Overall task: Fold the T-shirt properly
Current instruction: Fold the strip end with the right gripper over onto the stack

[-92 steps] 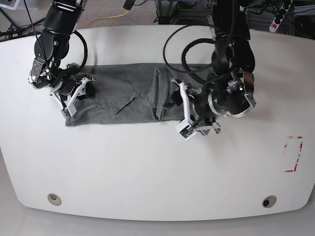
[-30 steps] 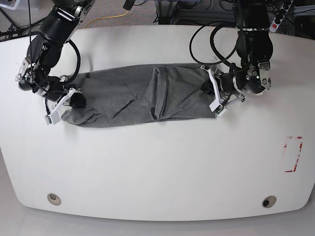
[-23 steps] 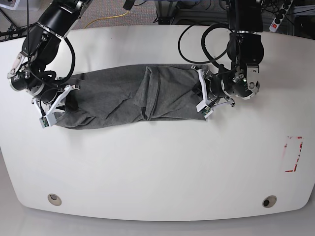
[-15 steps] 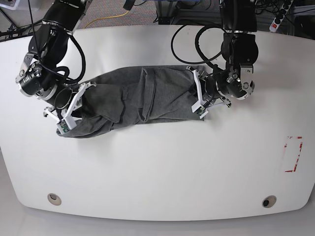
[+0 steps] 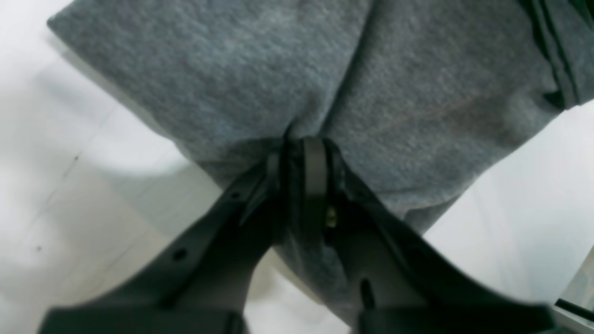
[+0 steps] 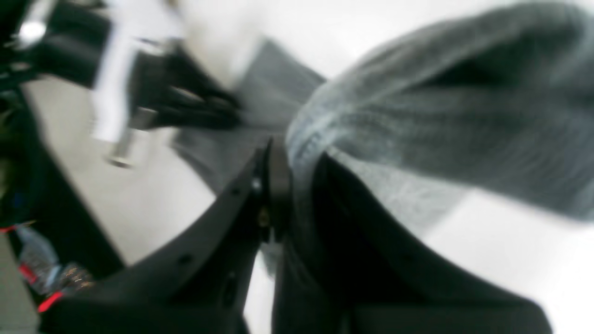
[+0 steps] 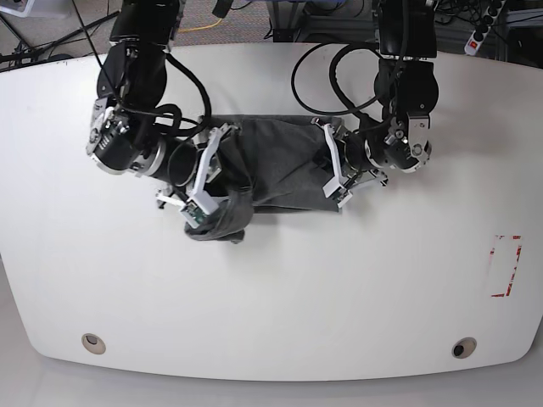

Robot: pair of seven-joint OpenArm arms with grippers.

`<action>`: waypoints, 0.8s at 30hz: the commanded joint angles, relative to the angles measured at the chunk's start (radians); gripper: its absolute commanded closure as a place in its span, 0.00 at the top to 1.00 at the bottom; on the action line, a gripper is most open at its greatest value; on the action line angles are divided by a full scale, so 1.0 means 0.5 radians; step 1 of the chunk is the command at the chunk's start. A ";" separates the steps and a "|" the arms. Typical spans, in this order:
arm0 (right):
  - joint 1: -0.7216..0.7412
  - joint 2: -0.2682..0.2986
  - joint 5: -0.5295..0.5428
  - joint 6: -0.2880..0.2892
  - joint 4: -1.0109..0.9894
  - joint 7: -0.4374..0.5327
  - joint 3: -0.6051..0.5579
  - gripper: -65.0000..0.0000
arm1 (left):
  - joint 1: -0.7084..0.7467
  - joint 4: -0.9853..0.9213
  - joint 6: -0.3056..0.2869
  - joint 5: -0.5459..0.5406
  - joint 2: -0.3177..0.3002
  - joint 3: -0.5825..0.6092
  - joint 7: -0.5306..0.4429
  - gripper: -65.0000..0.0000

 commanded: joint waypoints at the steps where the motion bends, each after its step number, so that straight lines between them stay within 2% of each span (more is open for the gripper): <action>1: 0.035 -0.027 0.045 0.003 -0.008 0.053 -0.036 0.00 | 0.002 0.018 0.001 0.030 0.005 -0.004 0.049 0.05; 6: 0.047 -0.054 0.045 0.003 -0.149 0.068 -0.137 0.00 | 0.005 0.024 -0.003 0.024 0.005 -0.004 0.049 0.05; 9: 0.047 -0.054 0.045 0.003 -0.217 0.185 -0.205 0.00 | 0.009 0.064 -0.003 0.021 0.008 -0.004 0.049 0.05; 13: 0.047 -0.042 0.045 0.003 -0.321 0.289 -0.263 0.28 | 0.015 0.174 -0.003 0.021 0.008 -0.004 0.022 0.05; 15: 0.054 -0.048 0.045 0.003 -0.377 0.301 -0.263 0.51 | 0.015 0.205 -0.003 0.018 0.027 -0.007 0.009 0.05; 19: 0.094 -0.079 0.048 0.003 -0.410 0.301 -0.285 0.81 | 0.015 0.260 -0.003 0.018 0.070 -0.115 0.009 0.05; 21: 0.097 -0.116 0.048 0.003 -0.407 0.301 -0.334 0.88 | 0.012 0.294 -0.003 -0.006 0.107 -0.219 0.009 0.05; 24: 0.103 -0.116 0.051 0.003 -0.392 0.301 -0.377 0.88 | 0.005 0.368 -0.003 -0.126 0.116 -0.428 0.015 0.05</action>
